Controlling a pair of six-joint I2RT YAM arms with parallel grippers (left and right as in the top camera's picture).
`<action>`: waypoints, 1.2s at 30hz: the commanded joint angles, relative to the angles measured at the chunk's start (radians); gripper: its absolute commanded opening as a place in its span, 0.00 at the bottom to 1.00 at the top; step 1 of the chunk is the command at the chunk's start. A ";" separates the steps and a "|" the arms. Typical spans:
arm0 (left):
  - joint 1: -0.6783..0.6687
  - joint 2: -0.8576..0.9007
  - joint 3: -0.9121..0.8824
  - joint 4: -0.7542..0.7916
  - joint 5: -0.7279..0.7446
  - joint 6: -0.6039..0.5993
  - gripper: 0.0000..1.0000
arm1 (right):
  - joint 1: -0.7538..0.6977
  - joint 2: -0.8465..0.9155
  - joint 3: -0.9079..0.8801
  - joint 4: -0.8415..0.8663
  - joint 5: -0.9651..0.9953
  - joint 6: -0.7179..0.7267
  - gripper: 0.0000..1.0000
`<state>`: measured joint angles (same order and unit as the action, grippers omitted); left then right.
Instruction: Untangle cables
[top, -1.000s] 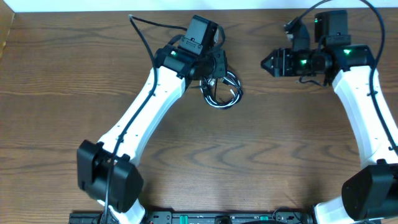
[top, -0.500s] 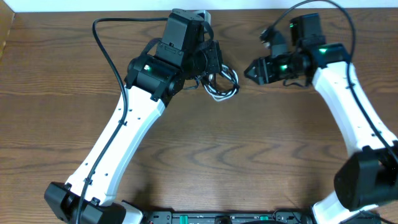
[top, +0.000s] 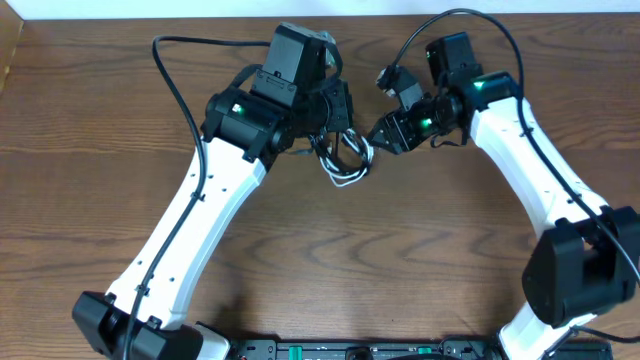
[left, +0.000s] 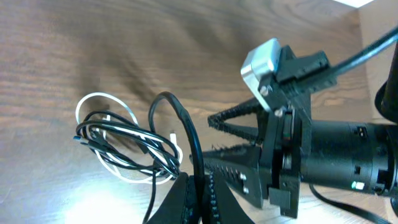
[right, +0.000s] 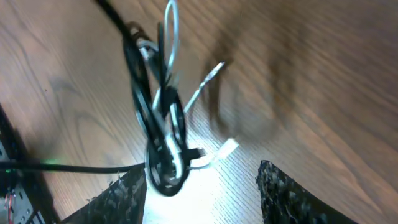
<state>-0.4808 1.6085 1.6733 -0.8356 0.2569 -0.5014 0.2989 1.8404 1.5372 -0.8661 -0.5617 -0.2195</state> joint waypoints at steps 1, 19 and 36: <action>0.000 0.032 0.000 -0.013 0.004 -0.021 0.07 | 0.004 0.030 0.000 -0.002 -0.013 -0.006 0.54; 0.112 0.385 -0.032 -0.028 -0.002 0.010 0.07 | 0.004 0.095 -0.003 0.005 0.097 0.070 0.56; 0.130 0.595 -0.032 -0.054 0.028 0.010 0.07 | 0.071 0.266 -0.004 0.087 0.184 0.061 0.33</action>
<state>-0.3523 2.1887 1.6527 -0.8837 0.2584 -0.4976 0.3626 2.0968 1.5352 -0.7834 -0.4229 -0.1394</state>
